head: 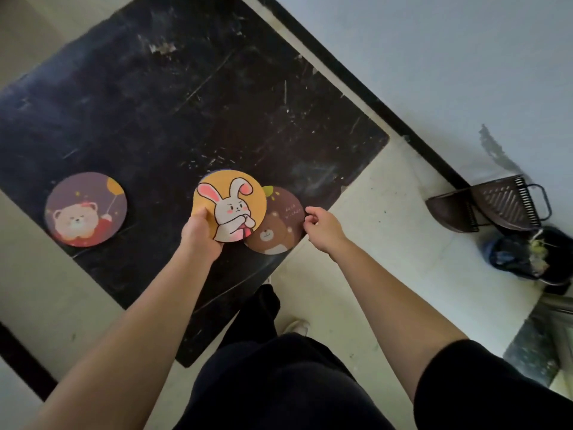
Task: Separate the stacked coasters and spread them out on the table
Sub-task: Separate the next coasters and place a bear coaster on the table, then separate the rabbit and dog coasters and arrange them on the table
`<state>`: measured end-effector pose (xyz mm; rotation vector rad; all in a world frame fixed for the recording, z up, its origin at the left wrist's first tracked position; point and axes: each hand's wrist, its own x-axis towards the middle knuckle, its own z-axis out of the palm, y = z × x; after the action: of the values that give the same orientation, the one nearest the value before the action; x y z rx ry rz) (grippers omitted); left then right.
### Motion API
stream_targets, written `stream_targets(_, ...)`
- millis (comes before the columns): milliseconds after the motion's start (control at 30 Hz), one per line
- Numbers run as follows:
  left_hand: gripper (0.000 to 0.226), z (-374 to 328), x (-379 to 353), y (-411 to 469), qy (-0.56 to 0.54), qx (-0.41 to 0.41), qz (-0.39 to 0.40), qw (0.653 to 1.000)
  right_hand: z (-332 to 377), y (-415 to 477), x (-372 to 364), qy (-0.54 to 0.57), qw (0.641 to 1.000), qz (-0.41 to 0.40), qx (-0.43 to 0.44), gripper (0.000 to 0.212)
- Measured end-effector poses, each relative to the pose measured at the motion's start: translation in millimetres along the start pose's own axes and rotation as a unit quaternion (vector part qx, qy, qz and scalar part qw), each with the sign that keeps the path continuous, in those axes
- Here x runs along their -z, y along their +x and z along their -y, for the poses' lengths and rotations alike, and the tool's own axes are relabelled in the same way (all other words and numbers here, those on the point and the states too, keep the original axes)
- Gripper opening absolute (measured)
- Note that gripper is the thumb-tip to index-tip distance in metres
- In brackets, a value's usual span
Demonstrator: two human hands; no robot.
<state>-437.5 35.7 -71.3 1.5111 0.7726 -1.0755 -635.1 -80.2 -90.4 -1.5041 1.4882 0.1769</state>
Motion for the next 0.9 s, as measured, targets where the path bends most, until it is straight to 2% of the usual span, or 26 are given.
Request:
stream_targets(167,0.051,2,3,5,0.054,-0.039,0.023,0.998,4,2,-5,-0.005,1.000,0.012,-0.006,0.044)
stream_targets(367,0.048,1,10,4,0.061,-0.061,0.052,0.995,9,-2,3,0.009,1.000,0.023,-0.019,0.047)
stream_targets(500,0.045,-13,-1,-14,0.079,-0.079,0.125,0.986,34,-9,25,0.082,0.997,0.014,0.001,0.046)
stream_targets(633,0.038,-26,-31,-39,0.152,-0.094,0.212,0.961,63,-14,53,0.202,0.979,0.036,0.007,0.042)
stream_targets(733,0.033,-29,-59,-53,0.217,-0.128,0.252,0.934,66,-12,74,0.248,0.968,0.016,0.028,0.036)
stream_targets(833,0.031,-26,-89,-64,0.290,-0.209,0.214,0.909,57,-8,96,0.271,0.962,0.003,0.038,0.031)
stream_targets(900,0.026,-20,-108,-71,0.344,-0.279,0.169,0.880,50,-3,112,0.230,0.972,-0.029,0.043,0.029)
